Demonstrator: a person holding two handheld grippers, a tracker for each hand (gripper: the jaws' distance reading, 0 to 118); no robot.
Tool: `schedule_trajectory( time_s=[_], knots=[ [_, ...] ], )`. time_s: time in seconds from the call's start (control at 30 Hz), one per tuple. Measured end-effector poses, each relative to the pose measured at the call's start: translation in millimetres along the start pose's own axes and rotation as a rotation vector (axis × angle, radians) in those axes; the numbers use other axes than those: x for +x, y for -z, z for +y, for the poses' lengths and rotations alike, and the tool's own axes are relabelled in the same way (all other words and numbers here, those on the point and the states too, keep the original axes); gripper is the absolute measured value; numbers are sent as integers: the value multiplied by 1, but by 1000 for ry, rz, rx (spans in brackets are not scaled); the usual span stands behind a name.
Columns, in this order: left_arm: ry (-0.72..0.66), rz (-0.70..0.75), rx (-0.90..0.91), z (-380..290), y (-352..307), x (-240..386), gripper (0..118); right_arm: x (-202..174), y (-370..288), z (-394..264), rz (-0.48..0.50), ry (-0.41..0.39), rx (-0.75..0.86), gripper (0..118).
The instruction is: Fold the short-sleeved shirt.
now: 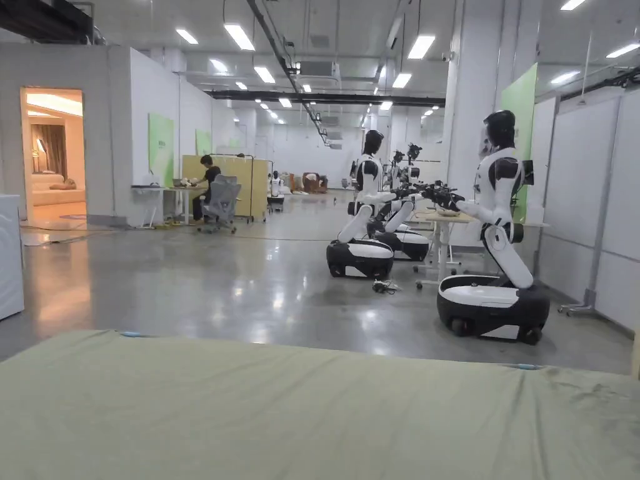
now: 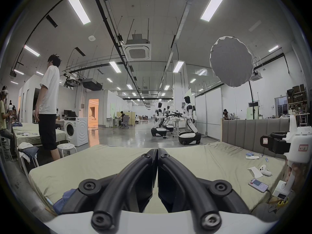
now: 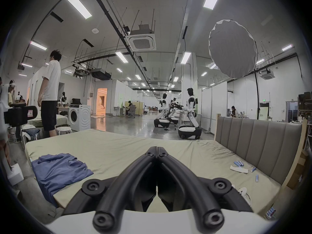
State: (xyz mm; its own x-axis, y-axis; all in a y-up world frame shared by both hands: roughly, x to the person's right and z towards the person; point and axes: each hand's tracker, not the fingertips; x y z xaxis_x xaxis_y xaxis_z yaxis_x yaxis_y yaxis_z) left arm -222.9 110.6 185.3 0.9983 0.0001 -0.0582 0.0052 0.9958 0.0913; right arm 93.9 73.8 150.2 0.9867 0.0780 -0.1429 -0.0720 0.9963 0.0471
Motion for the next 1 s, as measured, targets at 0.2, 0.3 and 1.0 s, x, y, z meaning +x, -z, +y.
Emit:
schedule_trajectory(
  time_s=[0.2,0.3,1.0],
  knots=[
    [0,-2,-1,0,-1,0,2,-3,-2,0,-2,-23,3,0],
    [-4,2,-5,-1,-1,-1,2,-3,-3,-1,-1,-23,1,0],
    [33,82,-53,-10,5,-18,2,-12,4,-13,-103,-266,-35,0]
  ],
)
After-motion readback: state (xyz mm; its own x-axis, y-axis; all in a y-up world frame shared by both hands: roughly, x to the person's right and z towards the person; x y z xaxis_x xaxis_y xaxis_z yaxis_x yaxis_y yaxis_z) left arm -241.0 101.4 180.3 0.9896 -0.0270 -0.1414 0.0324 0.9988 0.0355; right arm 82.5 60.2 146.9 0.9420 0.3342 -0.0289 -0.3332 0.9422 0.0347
